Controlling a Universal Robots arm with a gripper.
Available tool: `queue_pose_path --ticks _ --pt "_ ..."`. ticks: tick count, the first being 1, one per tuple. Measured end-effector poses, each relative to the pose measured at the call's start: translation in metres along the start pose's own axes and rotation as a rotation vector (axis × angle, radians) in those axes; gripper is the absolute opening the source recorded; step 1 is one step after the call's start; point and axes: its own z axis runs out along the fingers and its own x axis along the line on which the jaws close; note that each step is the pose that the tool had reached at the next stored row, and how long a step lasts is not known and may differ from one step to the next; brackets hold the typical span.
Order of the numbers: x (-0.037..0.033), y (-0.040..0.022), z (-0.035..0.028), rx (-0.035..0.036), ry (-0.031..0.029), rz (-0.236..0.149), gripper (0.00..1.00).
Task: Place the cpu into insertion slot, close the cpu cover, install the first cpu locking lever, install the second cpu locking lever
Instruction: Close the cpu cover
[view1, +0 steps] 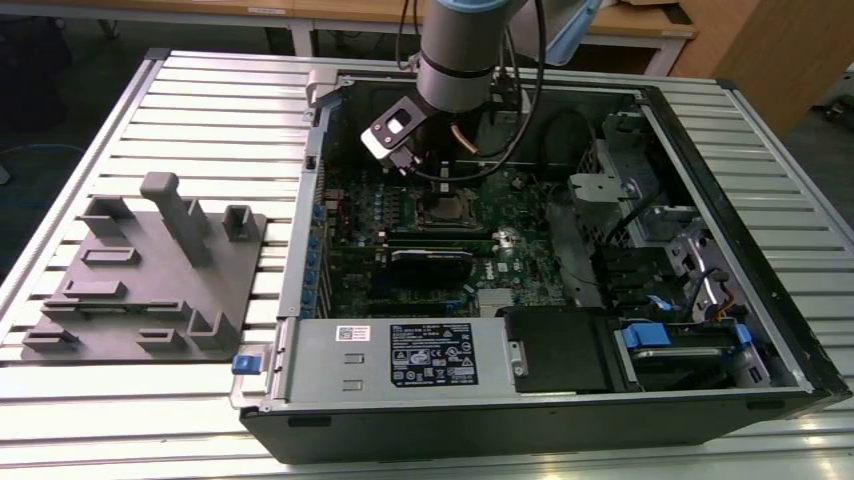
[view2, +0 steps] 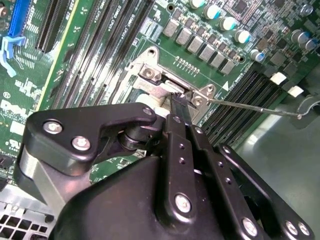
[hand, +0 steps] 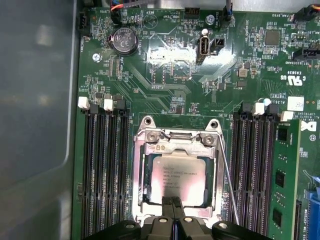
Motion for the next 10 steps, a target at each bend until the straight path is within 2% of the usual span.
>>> queue_pose_path --ticks 10 --pt "0.0003 0.0147 -0.0003 -0.0001 -0.0010 0.000 0.11"
